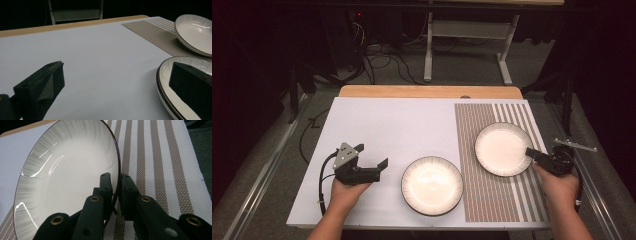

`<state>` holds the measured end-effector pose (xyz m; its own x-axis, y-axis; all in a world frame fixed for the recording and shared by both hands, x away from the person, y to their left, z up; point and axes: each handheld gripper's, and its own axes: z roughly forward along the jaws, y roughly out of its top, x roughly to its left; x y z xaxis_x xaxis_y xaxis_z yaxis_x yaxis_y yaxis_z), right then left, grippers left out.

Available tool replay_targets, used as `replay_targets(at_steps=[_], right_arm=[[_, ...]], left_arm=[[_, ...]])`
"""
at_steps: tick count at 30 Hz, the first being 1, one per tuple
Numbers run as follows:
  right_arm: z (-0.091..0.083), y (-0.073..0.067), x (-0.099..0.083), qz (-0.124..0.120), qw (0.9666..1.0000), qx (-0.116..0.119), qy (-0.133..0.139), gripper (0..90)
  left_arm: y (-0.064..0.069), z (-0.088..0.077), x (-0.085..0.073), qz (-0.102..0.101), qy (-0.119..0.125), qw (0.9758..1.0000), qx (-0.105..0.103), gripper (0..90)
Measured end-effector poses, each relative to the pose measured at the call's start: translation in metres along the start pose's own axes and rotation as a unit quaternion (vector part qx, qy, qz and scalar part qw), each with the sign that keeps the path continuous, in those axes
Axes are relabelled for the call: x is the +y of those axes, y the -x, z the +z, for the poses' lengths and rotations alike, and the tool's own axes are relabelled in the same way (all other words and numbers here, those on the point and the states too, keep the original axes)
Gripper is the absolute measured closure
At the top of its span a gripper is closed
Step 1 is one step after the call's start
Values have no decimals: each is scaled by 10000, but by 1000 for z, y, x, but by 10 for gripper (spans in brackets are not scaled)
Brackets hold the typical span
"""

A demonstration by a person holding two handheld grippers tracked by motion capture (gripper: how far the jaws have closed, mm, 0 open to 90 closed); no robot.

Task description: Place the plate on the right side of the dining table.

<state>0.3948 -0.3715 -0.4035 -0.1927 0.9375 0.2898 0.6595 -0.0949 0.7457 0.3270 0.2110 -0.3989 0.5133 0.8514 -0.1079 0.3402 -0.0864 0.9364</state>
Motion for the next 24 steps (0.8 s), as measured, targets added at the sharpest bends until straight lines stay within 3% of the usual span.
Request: replay_targets(at_steps=[5, 14, 21, 24], right_arm=[[3, 1, 0, 37, 10000, -10, 1, 830], [11, 4, -1, 39, 9995, -252, -159, 816], [13, 7, -3, 30, 9993, -318, -181, 801], [11, 6, -4, -63, 9994, -318, -116, 731]], left_arm=[[0, 0, 0, 22, -11, 10000, -26, 4], [6, -1, 2, 253, 56, 9997, -19, 1], [6, -2, 2, 257, 117, 9996, -12, 1], [7, -3, 2, 282, 147, 9995, -6, 1]])
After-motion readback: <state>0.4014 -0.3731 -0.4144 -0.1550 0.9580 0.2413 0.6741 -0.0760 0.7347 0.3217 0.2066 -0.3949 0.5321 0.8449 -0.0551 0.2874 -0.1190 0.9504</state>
